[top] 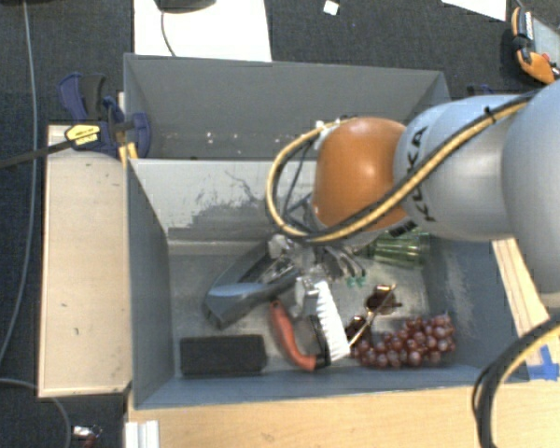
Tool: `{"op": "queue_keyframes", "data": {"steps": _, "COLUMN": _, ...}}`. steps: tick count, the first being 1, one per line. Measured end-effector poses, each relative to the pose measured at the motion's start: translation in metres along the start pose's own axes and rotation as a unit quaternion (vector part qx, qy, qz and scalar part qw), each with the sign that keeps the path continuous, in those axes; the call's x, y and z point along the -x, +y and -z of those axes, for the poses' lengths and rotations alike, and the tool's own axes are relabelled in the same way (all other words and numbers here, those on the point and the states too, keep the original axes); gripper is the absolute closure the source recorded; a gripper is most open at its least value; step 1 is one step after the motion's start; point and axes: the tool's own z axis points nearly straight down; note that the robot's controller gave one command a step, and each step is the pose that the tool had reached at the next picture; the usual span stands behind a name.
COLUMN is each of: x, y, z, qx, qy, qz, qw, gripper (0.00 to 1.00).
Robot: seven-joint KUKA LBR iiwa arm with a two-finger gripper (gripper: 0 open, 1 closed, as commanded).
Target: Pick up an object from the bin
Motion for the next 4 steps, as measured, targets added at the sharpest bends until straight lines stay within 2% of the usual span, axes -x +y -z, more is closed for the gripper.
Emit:
{"op": "queue_keyframes", "data": {"steps": 1, "x": 0.010, "y": -0.002, "z": -0.023, "qx": 0.001, "qy": -0.0120, "qz": 0.041, "qw": 0.9991, "gripper": 0.00}}
{"op": "queue_keyframes", "data": {"steps": 2, "x": -0.013, "y": -0.023, "z": -0.019, "qx": 0.003, "qy": -0.0209, "qz": -0.062, "qw": 0.9979, "gripper": 1.00}}
{"op": "queue_keyframes", "data": {"steps": 3, "x": -0.013, "y": -0.023, "z": -0.019, "qx": 0.003, "qy": -0.0208, "qz": -0.062, "qw": 0.9978, "gripper": 1.00}}
{"op": "queue_keyframes", "data": {"steps": 4, "x": -0.015, "y": -0.022, "z": -0.004, "qx": 0.003, "qy": -0.0168, "qz": -0.062, "qw": 0.9979, "gripper": 1.00}}
